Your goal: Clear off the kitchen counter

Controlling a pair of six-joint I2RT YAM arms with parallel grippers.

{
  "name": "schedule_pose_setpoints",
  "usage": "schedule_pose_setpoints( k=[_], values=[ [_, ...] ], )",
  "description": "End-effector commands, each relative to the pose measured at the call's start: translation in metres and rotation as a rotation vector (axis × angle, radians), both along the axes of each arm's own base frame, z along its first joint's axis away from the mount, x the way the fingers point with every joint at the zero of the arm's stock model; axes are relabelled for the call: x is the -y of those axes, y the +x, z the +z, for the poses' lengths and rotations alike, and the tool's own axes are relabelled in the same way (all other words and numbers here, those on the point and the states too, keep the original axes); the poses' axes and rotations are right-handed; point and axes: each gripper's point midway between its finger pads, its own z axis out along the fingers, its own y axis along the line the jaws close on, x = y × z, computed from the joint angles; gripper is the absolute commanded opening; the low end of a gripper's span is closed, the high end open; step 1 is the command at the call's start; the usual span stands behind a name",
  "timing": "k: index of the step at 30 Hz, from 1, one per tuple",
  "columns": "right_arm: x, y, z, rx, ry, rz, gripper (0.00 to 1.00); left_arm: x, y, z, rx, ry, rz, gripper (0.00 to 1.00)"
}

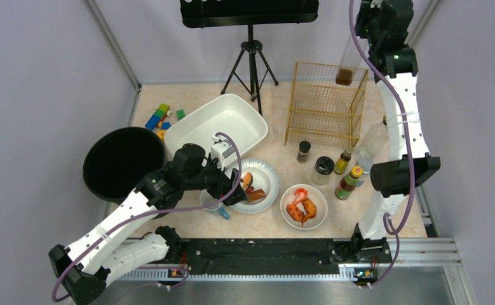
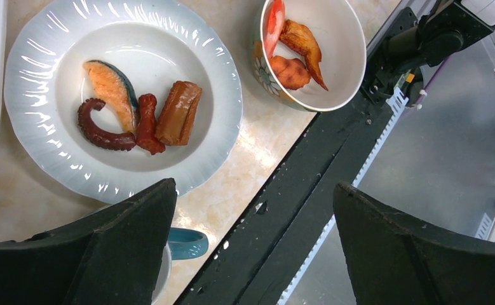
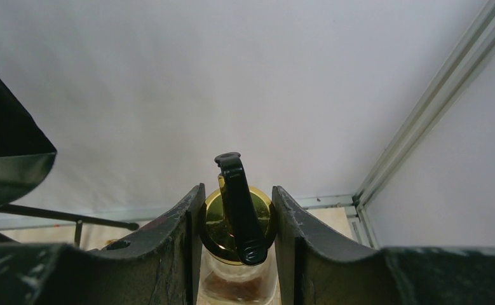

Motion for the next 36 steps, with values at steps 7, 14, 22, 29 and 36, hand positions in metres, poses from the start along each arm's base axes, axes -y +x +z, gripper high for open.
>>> schedule_pose_setpoints(
  k=[7, 14, 22, 29, 36],
  values=[
    [0.010, 0.015, 0.007, 0.146, -0.006, 0.035, 0.00, 0.000, 0.003, 0.006, 0.030, -0.009, 0.000, 0.98],
    [0.025, 0.014, -0.025, 0.081, 0.006, 0.062, 0.00, 0.000, 0.002, 0.007, 0.035, -0.014, -0.002, 0.97],
    [0.043, 0.008, -0.050, 0.012, -0.004, 0.029, 0.00, 0.000, 0.001, 0.007, 0.031, -0.015, -0.003, 0.97],
    [0.043, 0.002, -0.080, -0.043, 0.012, 0.042, 0.00, -0.001, 0.002, 0.008, 0.037, -0.017, 0.003, 0.97],
    [0.044, -0.002, -0.102, -0.086, 0.018, 0.038, 0.00, -0.001, 0.001, 0.008, 0.036, -0.020, 0.002, 0.97]
  ],
)
